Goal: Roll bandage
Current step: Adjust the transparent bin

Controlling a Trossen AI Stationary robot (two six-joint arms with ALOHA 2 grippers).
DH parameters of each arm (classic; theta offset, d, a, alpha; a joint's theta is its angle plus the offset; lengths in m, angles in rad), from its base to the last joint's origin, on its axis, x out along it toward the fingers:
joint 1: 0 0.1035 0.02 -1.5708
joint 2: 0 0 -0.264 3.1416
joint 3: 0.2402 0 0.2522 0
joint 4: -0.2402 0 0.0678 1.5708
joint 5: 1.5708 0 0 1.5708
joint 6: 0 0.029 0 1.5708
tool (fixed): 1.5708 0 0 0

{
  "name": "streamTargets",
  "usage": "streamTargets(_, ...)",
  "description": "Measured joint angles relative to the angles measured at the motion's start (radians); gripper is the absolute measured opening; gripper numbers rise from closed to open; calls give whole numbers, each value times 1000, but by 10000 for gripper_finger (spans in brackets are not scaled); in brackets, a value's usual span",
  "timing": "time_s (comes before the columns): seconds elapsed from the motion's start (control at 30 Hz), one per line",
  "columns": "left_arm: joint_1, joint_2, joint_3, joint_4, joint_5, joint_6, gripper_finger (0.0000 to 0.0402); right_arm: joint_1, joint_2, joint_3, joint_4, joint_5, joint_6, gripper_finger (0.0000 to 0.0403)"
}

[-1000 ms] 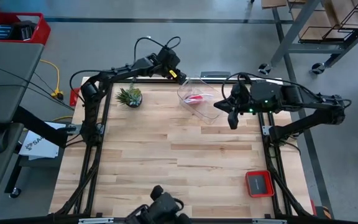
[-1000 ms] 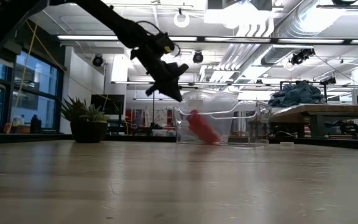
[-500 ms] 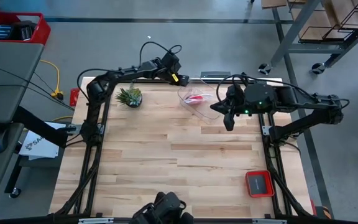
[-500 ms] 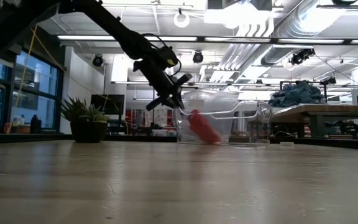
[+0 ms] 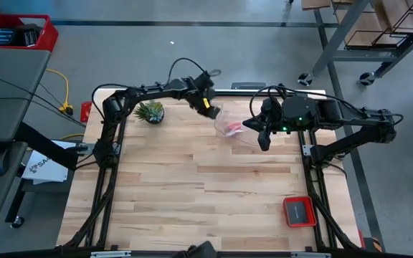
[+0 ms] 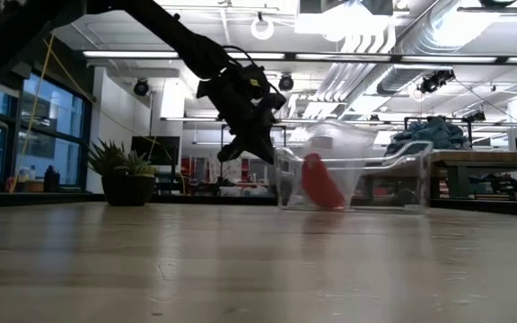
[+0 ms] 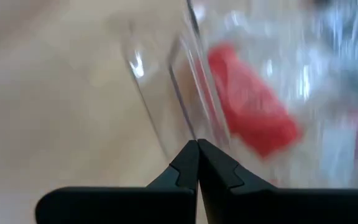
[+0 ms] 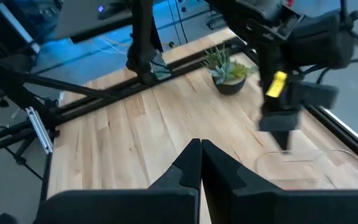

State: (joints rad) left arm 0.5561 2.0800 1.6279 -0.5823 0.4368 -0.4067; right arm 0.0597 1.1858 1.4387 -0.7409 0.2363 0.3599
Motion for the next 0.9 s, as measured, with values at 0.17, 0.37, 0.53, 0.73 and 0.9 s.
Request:
streamTargets(0.17,-62,-8,0,-171,59,121,0,0,0,0,-96,87,67,0)
streamTargets(0.37,-127,-77,-43,-286,78,229,0,-2,0,0,-350,142,345,0)
streamTargets(0.53,-140,-211,-95,-249,82,260,0,-16,-4,-34,-639,132,619,0)
streamTargets(0.73,-87,-427,-191,-23,82,219,0,-76,-24,-148,-515,82,618,0)
streamTargets(0.9,-70,-592,-252,147,78,140,0,-228,-29,-291,-335,-28,599,0)
